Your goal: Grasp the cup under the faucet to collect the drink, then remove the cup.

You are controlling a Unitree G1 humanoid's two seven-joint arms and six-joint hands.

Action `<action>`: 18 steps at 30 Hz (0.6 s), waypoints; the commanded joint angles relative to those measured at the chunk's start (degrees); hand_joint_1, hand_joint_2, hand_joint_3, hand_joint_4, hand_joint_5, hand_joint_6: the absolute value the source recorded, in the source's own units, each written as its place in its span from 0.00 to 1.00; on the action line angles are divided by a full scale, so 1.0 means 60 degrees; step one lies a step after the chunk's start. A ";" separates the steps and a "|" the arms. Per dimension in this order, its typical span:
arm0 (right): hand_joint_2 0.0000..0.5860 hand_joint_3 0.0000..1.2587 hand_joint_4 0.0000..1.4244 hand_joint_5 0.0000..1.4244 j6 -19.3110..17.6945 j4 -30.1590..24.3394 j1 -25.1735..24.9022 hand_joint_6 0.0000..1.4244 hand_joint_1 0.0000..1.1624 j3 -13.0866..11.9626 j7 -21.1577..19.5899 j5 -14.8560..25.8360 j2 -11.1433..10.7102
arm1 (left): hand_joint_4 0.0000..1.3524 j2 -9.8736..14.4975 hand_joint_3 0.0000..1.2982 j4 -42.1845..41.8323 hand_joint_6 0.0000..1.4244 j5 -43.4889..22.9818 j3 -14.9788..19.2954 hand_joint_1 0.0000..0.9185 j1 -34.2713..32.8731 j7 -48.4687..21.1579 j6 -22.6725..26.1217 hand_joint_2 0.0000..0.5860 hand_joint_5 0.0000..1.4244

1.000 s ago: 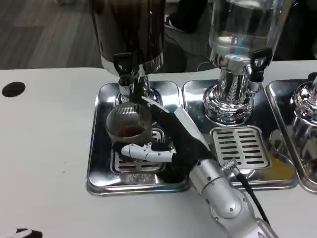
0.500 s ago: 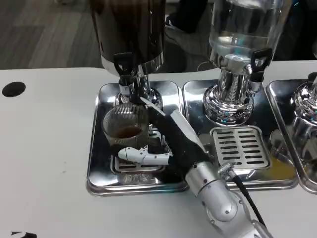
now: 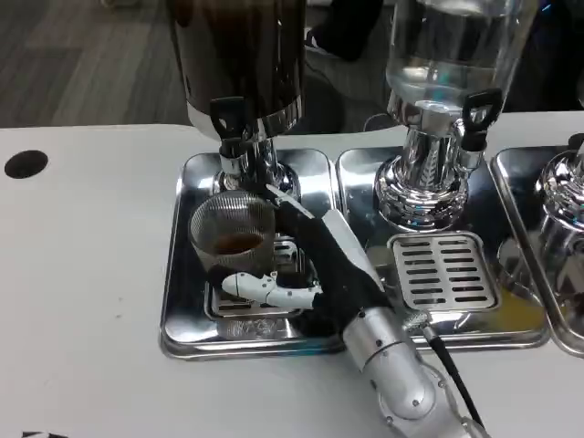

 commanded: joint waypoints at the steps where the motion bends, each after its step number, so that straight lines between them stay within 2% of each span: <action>1: 0.14 0.11 0.13 0.14 -0.0195 0.0036 0.0014 0.02 0.63 -0.0013 -0.0156 0.0063 0.0207 | 0.20 -0.0051 0.30 0.0005 0.36 0.0030 0.0141 0.00 0.0232 0.0000 -0.0174 0.13 0.25; 7: 0.14 0.11 0.13 0.14 -0.0131 0.0050 -0.0058 0.02 0.62 0.0013 -0.0191 0.0099 0.0310 | 0.20 -0.0099 0.30 0.0061 0.36 0.0025 0.0177 0.00 0.0271 0.0003 -0.0268 0.13 0.25; 18: 0.15 0.11 0.13 0.14 -0.0210 0.0407 -0.0150 0.01 0.61 0.0142 -0.0750 0.0044 0.0532 | 0.20 -0.0250 0.30 0.0127 0.36 0.0123 0.0222 0.00 0.0493 0.0091 -0.0502 0.13 0.25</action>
